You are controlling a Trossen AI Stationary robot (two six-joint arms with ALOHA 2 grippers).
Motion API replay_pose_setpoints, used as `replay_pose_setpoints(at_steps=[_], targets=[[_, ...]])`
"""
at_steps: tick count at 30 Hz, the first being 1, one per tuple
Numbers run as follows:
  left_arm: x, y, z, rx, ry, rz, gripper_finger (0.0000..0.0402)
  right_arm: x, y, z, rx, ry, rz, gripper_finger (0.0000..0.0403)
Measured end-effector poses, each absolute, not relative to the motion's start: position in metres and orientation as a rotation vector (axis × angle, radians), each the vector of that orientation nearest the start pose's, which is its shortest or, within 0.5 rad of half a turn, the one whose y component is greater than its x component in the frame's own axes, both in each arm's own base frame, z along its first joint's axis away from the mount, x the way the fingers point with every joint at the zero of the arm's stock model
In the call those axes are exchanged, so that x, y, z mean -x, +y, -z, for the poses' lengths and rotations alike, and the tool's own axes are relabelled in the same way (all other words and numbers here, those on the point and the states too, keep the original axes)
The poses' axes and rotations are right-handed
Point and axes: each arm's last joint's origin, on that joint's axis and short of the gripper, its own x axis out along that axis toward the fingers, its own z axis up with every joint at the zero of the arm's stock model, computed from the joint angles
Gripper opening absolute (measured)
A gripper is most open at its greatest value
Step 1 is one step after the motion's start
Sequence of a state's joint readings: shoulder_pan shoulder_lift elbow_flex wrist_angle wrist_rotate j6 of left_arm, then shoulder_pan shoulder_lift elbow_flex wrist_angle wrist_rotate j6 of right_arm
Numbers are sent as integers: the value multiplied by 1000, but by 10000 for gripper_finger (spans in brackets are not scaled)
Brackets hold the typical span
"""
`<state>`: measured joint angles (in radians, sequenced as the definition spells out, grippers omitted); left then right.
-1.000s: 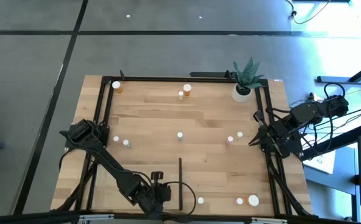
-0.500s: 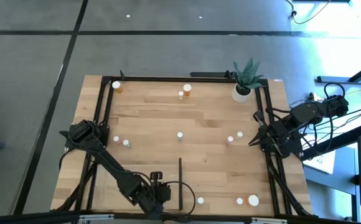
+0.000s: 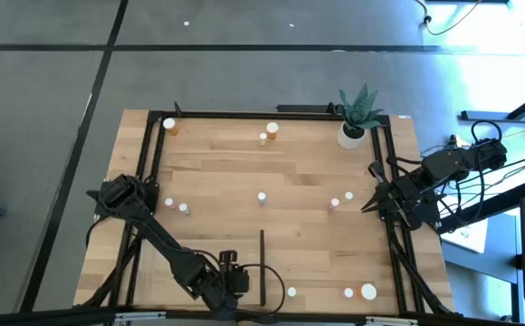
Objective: Pick and place medicine bottles onto shelf by color
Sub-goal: Put the left blue pill bottle on the shelf
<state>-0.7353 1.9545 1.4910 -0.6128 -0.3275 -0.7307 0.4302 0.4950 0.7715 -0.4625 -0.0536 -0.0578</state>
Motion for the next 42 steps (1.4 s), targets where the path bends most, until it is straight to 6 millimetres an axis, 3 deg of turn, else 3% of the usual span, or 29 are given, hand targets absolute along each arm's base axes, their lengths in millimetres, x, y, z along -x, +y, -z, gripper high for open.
replay_pose_setpoints(at_steps=[17, 24, 34, 42], targets=[[-304, -261, -237, 150, 940, 35, 204, -92, 44, -336, 91, 170, -488, 22], [-295, -250, -261, 105, 895, 27, 204, -92, 44, -336, 92, 170, -488, 22], [-277, -201, -303, 92, 876, -155, 204, -92, 44, -336, 90, 171, -487, 22], [-275, -150, -312, 120, 1007, -307, 204, -92, 44, -336, 92, 170, -488, 22]])
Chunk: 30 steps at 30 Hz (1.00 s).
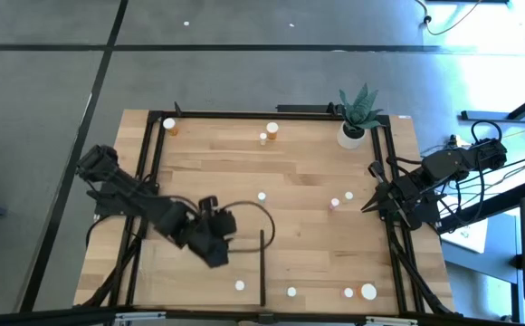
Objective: Pick and place medicine bottles onto shelf by color
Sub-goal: Put the left blue pill bottle on the shelf
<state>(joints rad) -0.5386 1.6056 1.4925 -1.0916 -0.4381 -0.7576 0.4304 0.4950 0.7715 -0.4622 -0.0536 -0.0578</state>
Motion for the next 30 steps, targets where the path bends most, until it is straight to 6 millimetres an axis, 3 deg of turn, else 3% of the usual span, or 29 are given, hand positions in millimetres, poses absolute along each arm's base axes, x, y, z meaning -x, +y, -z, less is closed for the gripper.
replay_pose_setpoints(at_steps=[11, 15, 24, 30], targets=[[-283, -98, -307, 115, 1190, -396, 204, -92, 44, -336, 91, 170, -488, 22], [-282, -85, -307, 107, 1234, -433, 204, -93, 43, -336, 195, 140, -452, 22], [-271, -77, -305, 127, 1358, -496, 204, -96, 33, -337, 22, 160, -83, 22], [-262, -76, -305, 192, 1432, -587, 204, -98, 34, -343, -7, 164, -58, 22]])
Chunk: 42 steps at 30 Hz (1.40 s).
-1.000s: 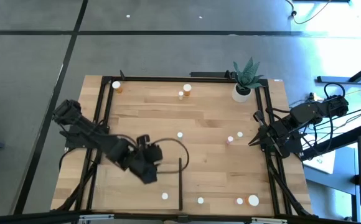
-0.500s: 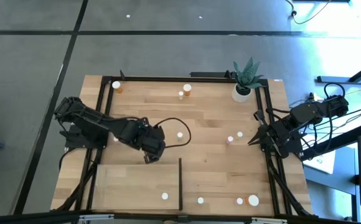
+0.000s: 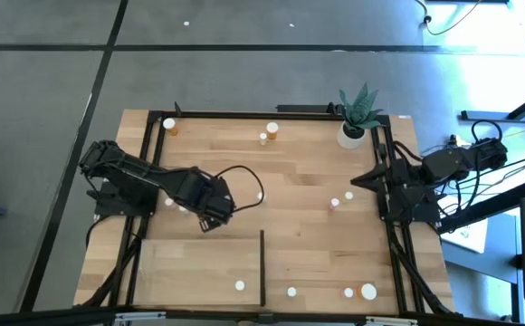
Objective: Pick and place medicine bottles onto shelf by color
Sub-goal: Put the left blue pill bottle on the shelf
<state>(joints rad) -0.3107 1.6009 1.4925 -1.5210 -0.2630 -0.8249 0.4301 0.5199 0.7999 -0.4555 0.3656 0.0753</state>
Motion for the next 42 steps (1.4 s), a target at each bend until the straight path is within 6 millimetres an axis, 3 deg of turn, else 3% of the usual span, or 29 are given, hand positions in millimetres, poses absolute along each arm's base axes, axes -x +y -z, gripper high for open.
replay_pose_setpoints(at_steps=[7, 13, 21, 30, 42], targets=[[-258, -82, -305, 233, 1465, -576, 204, -109, 38, -367, -20, 323, -39, 22], [-253, -91, -303, 228, 1469, -571, 204, -129, 48, -384, 16, 409, -32, 22], [-210, -85, -281, 398, 1439, -690, 204, -156, 61, -401, 20, 434, -63, 22], [-180, -72, -257, 471, 1409, -758, 204, -172, 69, -402, 22, 452, -81, 22], [-184, -74, -239, 493, 1359, -729, 204, -175, 70, -402, 17, 445, -80, 22]])
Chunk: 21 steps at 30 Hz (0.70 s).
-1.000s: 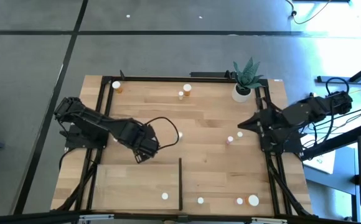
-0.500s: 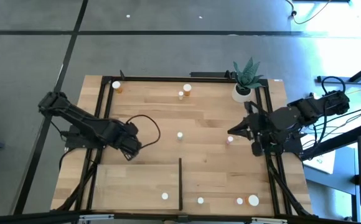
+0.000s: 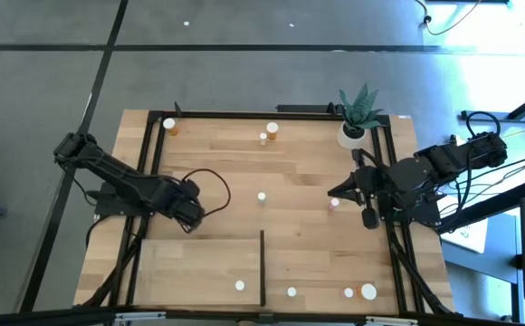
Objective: Pick and place medicine bottles onto shelf by color
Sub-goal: Put the left blue pill bottle on the shelf
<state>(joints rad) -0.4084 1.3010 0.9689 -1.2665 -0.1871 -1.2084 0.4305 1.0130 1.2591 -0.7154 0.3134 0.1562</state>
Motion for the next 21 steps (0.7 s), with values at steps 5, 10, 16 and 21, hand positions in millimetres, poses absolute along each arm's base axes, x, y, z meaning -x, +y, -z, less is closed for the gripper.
replay_pose_setpoints(at_steps=[5, 10, 16, 21], targets=[[-187, -77, -238, 508, 1329, -694, 204, -175, 70, -402, 18, 443, -81, 22], [-188, -77, -238, 507, 1327, -696, 204, -175, 70, -402, 19, 443, -81, 22], [-186, -79, -238, 482, 1322, -682, 204, -175, 70, -402, 19, 443, -81, 22], [-187, -81, -237, 474, 1325, -685, 204, -175, 70, -402, 20, 444, -81, 22]])
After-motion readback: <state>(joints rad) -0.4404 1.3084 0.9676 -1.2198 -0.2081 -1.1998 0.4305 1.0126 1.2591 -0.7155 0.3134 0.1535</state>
